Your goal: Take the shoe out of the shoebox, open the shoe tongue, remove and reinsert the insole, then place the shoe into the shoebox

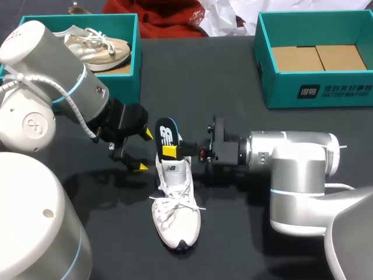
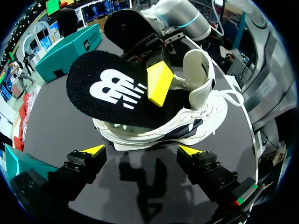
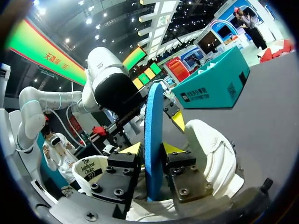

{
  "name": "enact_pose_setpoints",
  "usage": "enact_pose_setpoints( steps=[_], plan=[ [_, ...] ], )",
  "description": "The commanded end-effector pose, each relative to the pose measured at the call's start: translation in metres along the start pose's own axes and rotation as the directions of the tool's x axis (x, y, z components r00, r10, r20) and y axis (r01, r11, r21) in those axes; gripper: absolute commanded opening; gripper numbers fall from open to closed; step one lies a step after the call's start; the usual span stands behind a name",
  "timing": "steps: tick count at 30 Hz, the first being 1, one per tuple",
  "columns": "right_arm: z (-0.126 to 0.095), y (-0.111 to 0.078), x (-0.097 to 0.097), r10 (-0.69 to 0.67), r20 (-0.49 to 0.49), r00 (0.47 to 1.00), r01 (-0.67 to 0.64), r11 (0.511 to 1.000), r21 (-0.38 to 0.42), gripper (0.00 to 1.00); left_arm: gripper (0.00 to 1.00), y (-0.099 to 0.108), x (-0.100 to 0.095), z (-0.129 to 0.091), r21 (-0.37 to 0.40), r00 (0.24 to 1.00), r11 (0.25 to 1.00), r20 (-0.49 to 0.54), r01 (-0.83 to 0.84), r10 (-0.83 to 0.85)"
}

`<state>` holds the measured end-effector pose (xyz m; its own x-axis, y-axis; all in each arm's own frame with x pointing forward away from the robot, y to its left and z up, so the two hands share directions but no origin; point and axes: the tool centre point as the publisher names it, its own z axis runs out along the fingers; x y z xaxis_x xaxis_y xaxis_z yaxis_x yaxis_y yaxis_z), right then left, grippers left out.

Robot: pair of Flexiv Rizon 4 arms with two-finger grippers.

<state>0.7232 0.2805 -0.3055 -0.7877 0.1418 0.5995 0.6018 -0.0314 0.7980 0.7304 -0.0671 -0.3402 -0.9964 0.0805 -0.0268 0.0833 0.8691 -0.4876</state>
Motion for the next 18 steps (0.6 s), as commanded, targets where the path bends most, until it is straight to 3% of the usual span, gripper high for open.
enact_pose_setpoints(
  steps=[1,10,13,18],
  plan=[
    [0.002,0.007,-0.001,-0.006,0.0,1.0,0.006,1.0,0.029,0.24,1.0,0.0,0.0,0.002,-0.001,1.0,1.0,0.001,0.0,0.0],
    [0.001,0.019,-0.006,-0.017,0.008,1.0,0.017,0.998,0.063,0.18,1.0,0.0,0.0,0.002,-0.001,1.0,1.0,0.001,0.0,0.0],
    [0.001,0.022,-0.011,-0.008,0.007,1.0,0.007,0.997,0.072,0.0,1.0,0.0,0.0,0.002,-0.001,1.0,1.0,0.001,0.0,0.0],
    [0.0,0.017,-0.02,0.025,-0.021,0.999,-0.024,0.997,0.07,0.0,1.0,0.0,0.0,0.002,-0.001,1.0,1.0,0.001,0.0,0.0]
  ],
)
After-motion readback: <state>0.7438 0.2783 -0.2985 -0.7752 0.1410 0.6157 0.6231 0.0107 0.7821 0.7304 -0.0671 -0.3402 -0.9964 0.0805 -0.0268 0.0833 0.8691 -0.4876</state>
